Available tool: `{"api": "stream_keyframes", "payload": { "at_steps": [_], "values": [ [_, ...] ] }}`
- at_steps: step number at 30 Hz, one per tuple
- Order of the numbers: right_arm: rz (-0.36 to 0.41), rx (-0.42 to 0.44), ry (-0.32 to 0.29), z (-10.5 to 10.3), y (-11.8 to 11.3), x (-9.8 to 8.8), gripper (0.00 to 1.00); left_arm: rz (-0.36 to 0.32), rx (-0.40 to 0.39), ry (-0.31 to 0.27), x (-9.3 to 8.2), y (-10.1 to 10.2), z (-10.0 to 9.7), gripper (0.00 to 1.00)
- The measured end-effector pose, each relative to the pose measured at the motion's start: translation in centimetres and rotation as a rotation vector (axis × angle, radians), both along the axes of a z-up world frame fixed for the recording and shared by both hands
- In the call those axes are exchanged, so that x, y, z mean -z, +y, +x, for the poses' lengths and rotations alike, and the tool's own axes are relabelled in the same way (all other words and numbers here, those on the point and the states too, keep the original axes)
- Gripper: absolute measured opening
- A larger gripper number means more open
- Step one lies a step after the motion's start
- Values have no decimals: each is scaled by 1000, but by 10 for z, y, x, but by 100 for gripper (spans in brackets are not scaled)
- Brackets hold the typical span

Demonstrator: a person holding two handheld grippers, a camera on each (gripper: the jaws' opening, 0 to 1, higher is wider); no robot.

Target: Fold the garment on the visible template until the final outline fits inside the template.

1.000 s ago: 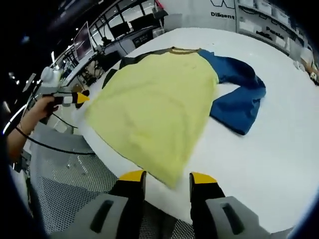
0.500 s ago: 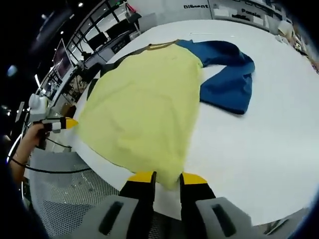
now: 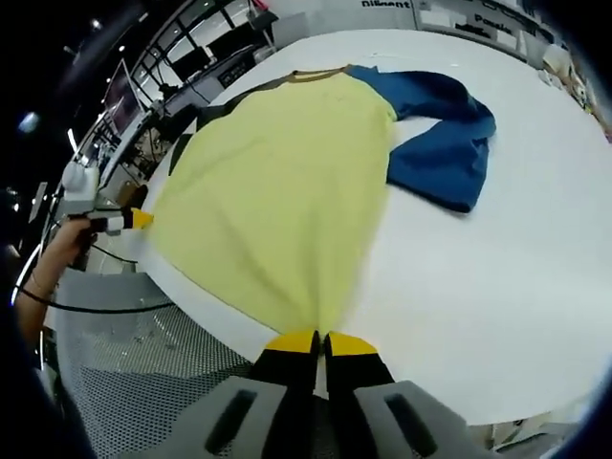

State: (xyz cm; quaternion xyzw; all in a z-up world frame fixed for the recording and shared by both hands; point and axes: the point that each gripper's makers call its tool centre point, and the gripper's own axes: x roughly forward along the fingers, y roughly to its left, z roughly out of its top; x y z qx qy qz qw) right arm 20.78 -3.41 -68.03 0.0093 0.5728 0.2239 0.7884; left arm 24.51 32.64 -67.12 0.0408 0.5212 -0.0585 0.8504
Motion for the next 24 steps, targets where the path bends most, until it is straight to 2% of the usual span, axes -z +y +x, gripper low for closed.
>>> {"api": "stream_keyframes", "payload": {
  "at_steps": [6,11,12,14,15,17,19,22,24],
  "values": [
    [-5,-21,-21,0,1,0,0,46,70,9,-2,-2,-1,4],
    [-23,-39,-33,1,0,-1,0,64,86,-9,-1,5,0,4],
    [-23,-34,-46,3,-2,-3,0,61,81,-18,-1,6,0,5],
    [-17,9,-110,17,-9,-15,6,36,55,-41,-4,5,0,9],
    [-15,19,-124,21,-10,-17,9,22,52,-58,-7,2,1,13],
    [-7,61,-200,39,-20,-29,18,-4,50,-114,-19,-4,2,21],
    [-10,90,-264,56,-33,-38,23,-26,42,-147,-22,-7,7,26],
    [-14,102,-348,75,-45,-49,33,-88,16,-248,-38,-14,18,36],
    [-23,103,-372,84,-51,-50,38,-138,0,-330,-54,-20,26,43]
  ]
}}
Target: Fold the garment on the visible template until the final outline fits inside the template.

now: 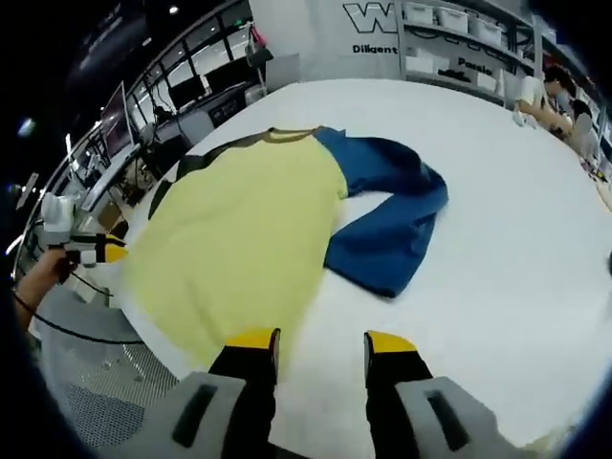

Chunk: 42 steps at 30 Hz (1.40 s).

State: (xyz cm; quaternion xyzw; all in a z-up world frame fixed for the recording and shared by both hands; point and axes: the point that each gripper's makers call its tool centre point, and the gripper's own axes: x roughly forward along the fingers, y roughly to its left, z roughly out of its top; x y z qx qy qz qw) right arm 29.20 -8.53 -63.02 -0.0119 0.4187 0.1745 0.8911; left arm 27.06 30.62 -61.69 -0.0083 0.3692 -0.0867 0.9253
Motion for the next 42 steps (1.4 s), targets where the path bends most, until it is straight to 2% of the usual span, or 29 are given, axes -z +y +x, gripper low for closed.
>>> {"api": "stream_keyframes", "payload": {
  "at_steps": [4,6,7,10,11,12,14,22,28,31,35,38,40,42],
  "values": [
    [-50,-56,-64,18,-4,2,36,-22,-18,-41,-14,0,6,55],
    [-50,-70,-61,22,-3,6,35,-37,-20,-63,-22,-5,7,62],
    [-40,-79,-80,29,-1,8,35,-44,-25,-63,-24,-6,7,65],
    [-34,-82,-58,33,1,16,37,-49,-28,-74,-28,-10,7,74],
    [-40,-86,-38,35,2,23,37,-52,-34,-75,-29,-11,6,76],
    [-56,-104,-44,36,3,26,36,-53,-33,-76,-30,-13,6,78],
    [-91,-135,-47,38,4,31,35,-57,-41,-78,-31,-14,5,79],
    [-140,-253,-107,47,16,35,28,-71,-32,-101,-35,-23,3,88],
    [-185,-313,-116,53,17,40,24,-87,-41,-112,-39,-26,4,89],
    [-213,-346,-100,54,13,46,21,-92,-49,-111,-40,-26,4,89],
    [-192,-364,-109,57,15,46,17,-98,-60,-110,-40,-26,3,89],
    [-184,-387,-114,56,19,48,3,-110,-60,-109,-39,-27,2,89],
    [-230,-405,-136,61,14,48,0,-107,-61,-110,-39,-27,2,88],
    [-172,-372,-100,59,17,48,0,-108,-64,-113,-39,-26,1,89]
  ]
}}
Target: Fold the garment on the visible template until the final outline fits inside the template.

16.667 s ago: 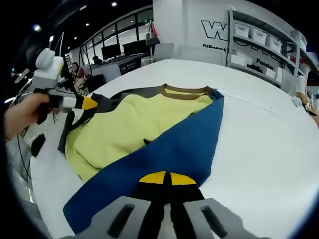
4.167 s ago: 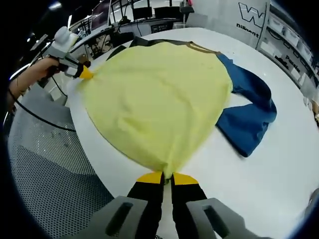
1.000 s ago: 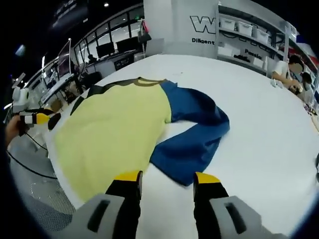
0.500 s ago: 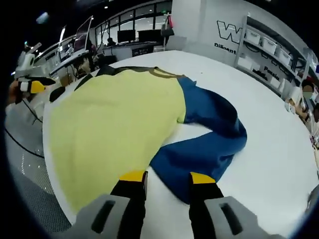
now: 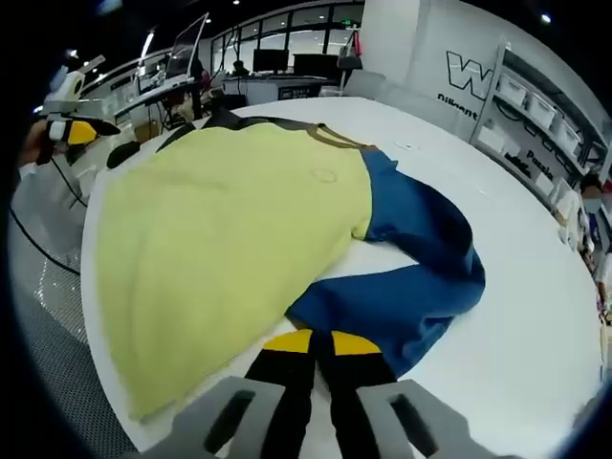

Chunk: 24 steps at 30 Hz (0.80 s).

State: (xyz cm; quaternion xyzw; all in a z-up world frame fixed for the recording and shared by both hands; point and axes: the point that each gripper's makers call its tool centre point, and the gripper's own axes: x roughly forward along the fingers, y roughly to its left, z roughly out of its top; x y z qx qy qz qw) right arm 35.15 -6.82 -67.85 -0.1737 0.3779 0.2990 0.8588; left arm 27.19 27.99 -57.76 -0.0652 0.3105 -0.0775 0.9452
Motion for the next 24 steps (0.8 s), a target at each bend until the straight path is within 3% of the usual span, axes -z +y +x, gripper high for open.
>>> {"api": "stream_keyframes", "payload": {
  "at_steps": [5,9,10,15,20,24],
  "values": [
    [18,9,-12,6,-8,-12,0,18,8,7,2,1,-2,89],
    [77,72,-28,15,-18,-27,0,21,13,6,2,1,-2,90],
    [116,143,-51,28,-35,-40,0,21,14,3,2,2,-1,90],
    [223,318,-76,47,-77,-65,0,19,24,-1,1,-1,-1,92],
    [212,403,-91,56,-114,-72,0,27,36,5,1,-3,-1,93],
    [267,514,-113,68,-151,-86,0,44,44,6,-2,-4,0,93]
  ]
}}
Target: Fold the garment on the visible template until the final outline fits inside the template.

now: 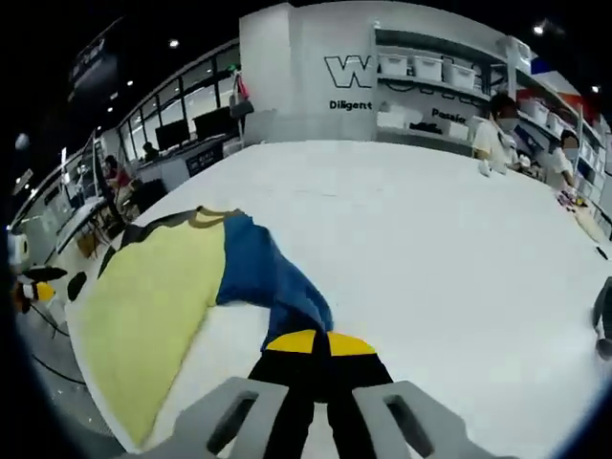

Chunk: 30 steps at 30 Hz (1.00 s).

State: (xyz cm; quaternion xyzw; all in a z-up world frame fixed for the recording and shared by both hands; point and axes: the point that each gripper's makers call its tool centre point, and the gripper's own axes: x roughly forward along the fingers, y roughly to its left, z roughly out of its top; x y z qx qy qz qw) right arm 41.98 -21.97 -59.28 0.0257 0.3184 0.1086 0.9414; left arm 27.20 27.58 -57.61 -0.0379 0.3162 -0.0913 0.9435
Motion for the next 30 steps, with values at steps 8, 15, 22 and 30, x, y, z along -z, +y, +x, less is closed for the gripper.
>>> {"api": "stream_keyframes", "payload": {
  "at_steps": [8,15,22,30],
  "values": [
    [102,137,-38,24,-48,-20,0,22,-4,1,-4,-4,4,94],
    [102,209,7,36,-84,7,0,43,-6,10,-4,-7,6,94],
    [87,254,116,29,-105,51,0,68,-6,19,-7,-7,5,96],
    [87,311,164,20,-124,69,0,83,-16,22,-9,-2,5,96]
  ]
}}
